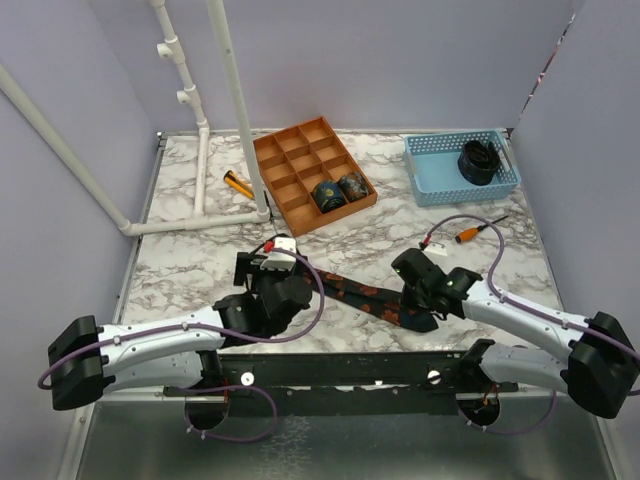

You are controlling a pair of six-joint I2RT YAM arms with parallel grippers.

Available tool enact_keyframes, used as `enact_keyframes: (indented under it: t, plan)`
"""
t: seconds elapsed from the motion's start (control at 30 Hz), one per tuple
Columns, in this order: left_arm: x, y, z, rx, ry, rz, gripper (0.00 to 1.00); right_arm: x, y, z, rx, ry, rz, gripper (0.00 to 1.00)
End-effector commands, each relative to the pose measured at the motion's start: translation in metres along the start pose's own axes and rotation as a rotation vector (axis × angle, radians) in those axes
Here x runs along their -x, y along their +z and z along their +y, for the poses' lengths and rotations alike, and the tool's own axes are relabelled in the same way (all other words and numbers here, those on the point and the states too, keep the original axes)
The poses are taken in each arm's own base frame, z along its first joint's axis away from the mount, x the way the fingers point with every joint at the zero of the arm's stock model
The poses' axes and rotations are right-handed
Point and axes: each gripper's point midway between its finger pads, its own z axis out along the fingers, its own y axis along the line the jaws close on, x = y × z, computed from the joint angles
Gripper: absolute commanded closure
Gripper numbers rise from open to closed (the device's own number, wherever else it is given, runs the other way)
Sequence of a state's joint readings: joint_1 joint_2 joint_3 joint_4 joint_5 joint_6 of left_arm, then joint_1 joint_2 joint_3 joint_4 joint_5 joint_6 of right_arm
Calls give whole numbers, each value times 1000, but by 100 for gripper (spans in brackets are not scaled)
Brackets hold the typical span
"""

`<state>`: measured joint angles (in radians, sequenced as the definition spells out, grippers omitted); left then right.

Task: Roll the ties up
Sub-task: Flatten out the tie at the center of the board.

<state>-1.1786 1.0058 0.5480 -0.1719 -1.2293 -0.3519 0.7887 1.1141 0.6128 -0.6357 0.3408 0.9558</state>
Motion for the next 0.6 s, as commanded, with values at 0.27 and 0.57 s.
enact_keyframes:
  t: [0.27, 0.57]
  plan:
    - [45, -18, 18, -82, -193, -37, 1, -42, -9, -24, 7, 78, 136, 62]
    - [68, -22, 27, -75, -218, -65, 1, -27, -20, -3, 59, 105, 123, 26]
